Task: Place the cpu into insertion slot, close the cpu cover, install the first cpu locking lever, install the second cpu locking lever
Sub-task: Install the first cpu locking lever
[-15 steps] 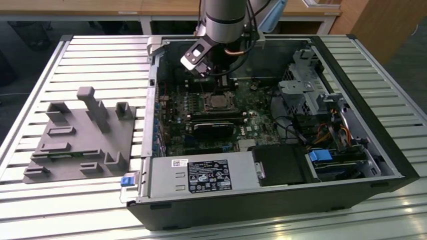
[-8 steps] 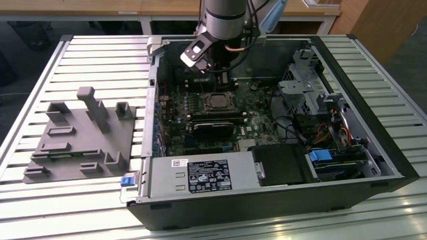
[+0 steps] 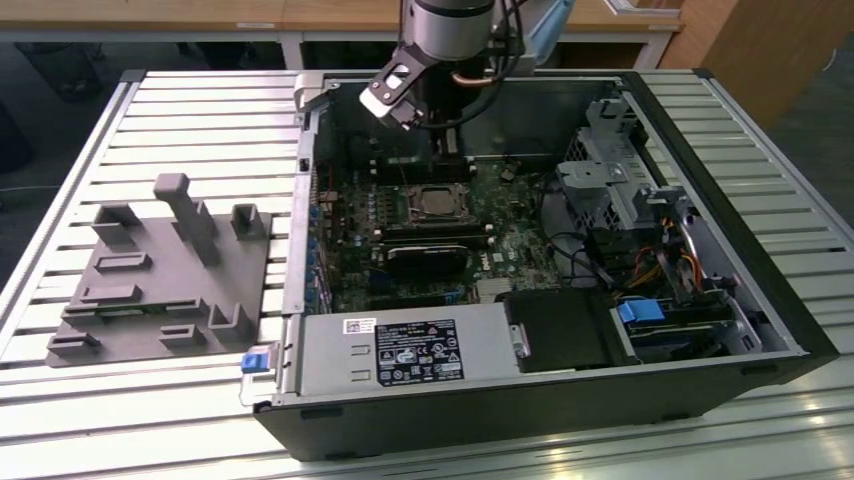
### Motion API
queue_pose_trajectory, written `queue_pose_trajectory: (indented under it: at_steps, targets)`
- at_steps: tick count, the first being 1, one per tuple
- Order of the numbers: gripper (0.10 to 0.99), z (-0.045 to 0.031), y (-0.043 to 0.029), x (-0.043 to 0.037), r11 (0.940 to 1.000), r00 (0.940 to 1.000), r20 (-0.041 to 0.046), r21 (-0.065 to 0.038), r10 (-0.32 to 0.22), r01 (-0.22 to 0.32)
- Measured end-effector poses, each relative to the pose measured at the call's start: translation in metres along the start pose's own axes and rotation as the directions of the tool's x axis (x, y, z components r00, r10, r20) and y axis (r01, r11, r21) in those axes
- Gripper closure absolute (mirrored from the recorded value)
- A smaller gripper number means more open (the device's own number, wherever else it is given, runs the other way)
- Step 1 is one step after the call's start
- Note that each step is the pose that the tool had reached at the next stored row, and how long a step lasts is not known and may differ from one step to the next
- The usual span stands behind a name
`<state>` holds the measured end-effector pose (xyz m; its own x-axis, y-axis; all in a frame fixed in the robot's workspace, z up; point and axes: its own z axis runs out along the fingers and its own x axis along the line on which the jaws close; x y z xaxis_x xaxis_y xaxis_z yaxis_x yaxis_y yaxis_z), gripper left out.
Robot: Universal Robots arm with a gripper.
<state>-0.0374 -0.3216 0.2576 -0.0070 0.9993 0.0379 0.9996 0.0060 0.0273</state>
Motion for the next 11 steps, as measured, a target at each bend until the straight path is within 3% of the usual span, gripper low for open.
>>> queue_pose_trajectory:
  at_steps: [11]
  targets:
    - [0.980,-0.0247,0.0007,0.0009,1.0000,1.0000,0.0001,0.000,0.000,0.000]
